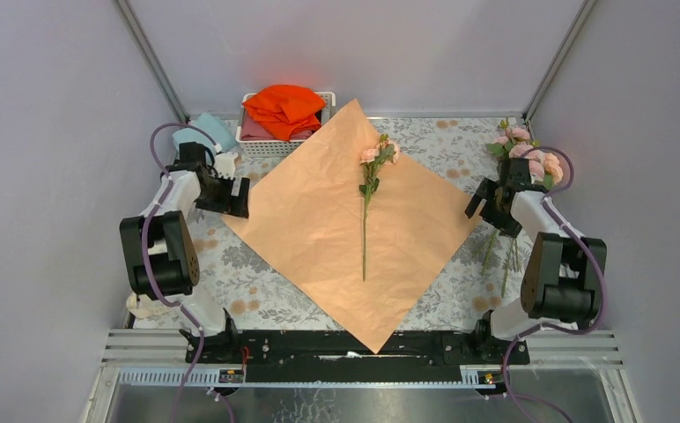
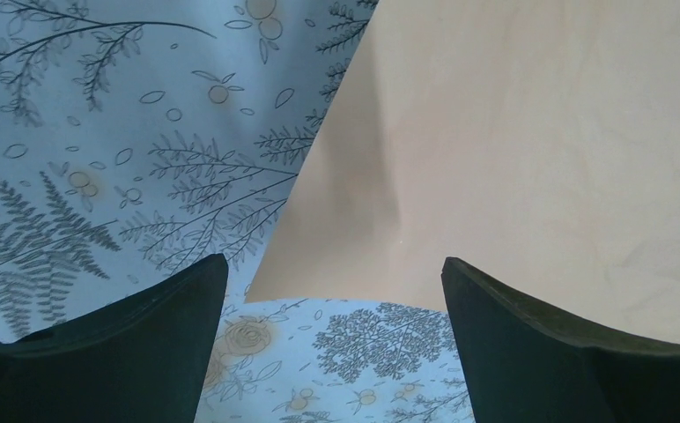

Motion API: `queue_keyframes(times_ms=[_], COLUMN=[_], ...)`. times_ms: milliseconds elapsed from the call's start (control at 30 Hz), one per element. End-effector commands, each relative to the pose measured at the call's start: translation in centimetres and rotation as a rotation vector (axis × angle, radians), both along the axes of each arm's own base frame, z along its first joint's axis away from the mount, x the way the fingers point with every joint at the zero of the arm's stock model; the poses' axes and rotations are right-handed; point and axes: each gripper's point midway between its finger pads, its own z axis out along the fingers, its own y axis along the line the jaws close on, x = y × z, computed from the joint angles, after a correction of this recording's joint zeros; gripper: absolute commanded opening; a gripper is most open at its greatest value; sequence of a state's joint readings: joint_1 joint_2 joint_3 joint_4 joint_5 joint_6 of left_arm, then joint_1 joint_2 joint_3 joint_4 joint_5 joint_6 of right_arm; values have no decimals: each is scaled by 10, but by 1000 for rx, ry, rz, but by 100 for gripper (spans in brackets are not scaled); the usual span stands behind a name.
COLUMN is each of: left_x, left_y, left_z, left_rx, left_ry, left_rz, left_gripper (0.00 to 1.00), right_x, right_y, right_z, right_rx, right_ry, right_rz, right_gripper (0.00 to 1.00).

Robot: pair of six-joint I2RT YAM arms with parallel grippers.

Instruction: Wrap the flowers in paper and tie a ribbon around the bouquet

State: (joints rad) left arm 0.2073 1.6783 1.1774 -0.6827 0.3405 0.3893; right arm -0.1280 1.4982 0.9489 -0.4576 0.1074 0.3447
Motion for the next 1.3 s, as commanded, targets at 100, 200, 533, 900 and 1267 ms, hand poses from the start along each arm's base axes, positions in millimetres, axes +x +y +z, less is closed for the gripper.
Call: queue_keyframes(times_ms=[100, 200, 533, 900, 1267], left_x=[2, 8, 17, 14, 17], left_y=[-34, -39, -57, -52, -65], left_z=[-12, -15, -19, -16, -25], left_rx=[-242, -286, -366, -311, -254], left_ry=[31, 38, 57, 30, 30], left_rz=[-6, 5, -9, -5, -38], left_gripper=[99, 99, 37, 0, 0], right_x=[38, 38, -5, -60, -42], right_y=[26, 27, 65, 137, 108], right_z=[-13, -14, -30, -44, -11], right_rx=[165, 172, 331, 548, 392], right_ry=[-93, -100, -10, 81, -102], right_rz=[82, 77, 52, 62, -17], right_gripper=[90, 83, 83, 87, 19])
